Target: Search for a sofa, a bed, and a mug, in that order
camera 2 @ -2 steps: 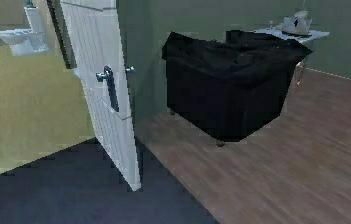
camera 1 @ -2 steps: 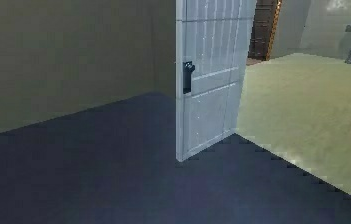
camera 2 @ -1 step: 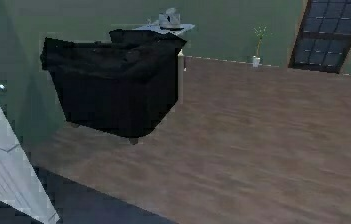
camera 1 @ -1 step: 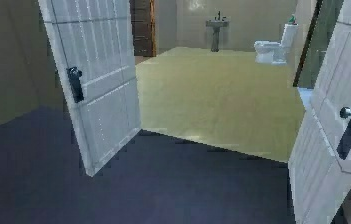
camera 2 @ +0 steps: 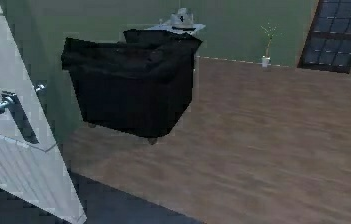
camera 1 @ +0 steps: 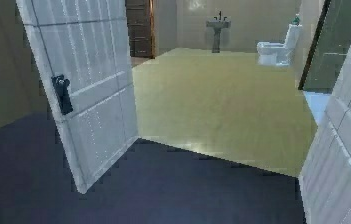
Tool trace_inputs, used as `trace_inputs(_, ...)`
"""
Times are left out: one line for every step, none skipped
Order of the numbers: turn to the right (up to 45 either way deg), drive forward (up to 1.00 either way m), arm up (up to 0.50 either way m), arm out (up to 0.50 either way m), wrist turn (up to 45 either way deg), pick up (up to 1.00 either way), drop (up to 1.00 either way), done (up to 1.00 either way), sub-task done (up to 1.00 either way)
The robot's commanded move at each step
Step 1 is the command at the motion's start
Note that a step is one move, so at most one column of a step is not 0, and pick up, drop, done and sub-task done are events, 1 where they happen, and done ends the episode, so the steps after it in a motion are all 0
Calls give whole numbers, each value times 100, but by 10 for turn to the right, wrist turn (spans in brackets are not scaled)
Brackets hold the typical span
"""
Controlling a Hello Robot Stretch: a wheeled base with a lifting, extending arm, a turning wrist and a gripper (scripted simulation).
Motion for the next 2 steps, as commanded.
trace_inputs(90,0,0,0,0,0,0,0,0)
trace_inputs(0,100,0,0,0,0,0,0,0)
